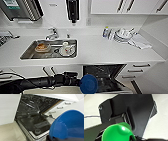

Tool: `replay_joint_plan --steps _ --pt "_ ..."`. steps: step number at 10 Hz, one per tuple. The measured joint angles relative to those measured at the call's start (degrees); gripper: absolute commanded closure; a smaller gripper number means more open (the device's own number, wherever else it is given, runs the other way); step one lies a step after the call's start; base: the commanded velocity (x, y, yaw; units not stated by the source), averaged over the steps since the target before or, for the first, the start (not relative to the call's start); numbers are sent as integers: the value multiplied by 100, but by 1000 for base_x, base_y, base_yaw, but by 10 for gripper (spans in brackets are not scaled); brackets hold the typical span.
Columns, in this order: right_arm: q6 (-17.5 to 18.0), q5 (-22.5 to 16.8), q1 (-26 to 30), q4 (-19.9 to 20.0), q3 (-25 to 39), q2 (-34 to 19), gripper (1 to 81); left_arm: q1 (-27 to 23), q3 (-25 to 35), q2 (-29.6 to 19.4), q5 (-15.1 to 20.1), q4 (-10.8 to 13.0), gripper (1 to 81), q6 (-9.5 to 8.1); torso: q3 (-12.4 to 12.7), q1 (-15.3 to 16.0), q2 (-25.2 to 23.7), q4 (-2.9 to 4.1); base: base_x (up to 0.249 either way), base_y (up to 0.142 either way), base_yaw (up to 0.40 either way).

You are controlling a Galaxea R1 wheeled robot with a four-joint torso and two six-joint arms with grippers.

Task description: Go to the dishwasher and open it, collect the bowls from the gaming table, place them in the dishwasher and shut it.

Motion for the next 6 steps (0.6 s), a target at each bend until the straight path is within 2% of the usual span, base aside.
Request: replay_joint_plan --steps 3,6 --pt "1 0 -2 0 22 0 811 -306 -165 894 13 5 811 -418 -2 2 2 0 0 0 0" --pt "1 50 2 2 33 0 811 -488 -763 1553 -96 52 811 -650 -64 0 4 0 0 0 0"
